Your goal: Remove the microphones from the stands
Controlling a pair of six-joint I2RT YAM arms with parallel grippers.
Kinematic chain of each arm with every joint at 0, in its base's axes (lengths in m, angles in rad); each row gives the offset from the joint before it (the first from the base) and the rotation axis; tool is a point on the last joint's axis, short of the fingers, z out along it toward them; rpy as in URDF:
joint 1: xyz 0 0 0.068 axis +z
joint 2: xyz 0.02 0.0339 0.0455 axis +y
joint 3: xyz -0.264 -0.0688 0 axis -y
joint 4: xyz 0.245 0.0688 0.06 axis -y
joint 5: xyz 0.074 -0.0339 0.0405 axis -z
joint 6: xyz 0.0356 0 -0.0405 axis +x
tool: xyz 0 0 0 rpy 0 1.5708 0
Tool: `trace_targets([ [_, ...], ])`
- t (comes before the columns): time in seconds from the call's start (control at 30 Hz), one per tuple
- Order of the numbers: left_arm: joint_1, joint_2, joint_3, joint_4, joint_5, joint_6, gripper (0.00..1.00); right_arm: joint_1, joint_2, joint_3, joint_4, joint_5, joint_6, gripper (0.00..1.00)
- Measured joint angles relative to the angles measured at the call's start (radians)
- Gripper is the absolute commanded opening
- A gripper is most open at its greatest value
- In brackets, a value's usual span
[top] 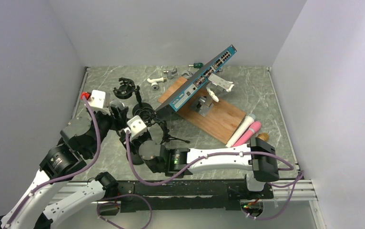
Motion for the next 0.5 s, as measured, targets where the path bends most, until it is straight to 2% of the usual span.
trace_targets([
  [0.3, 0.000, 0.033, 0.142, -0.027, 0.035, 0.015, 0.00, -0.004, 0.007, 0.014, 0.022, 0.000, -0.002, 0.00],
  [0.5, 0.003, 0.066, 0.218, -0.065, 0.098, 0.077, 0.00, -0.004, 0.013, 0.041, 0.031, 0.000, -0.001, 0.00],
])
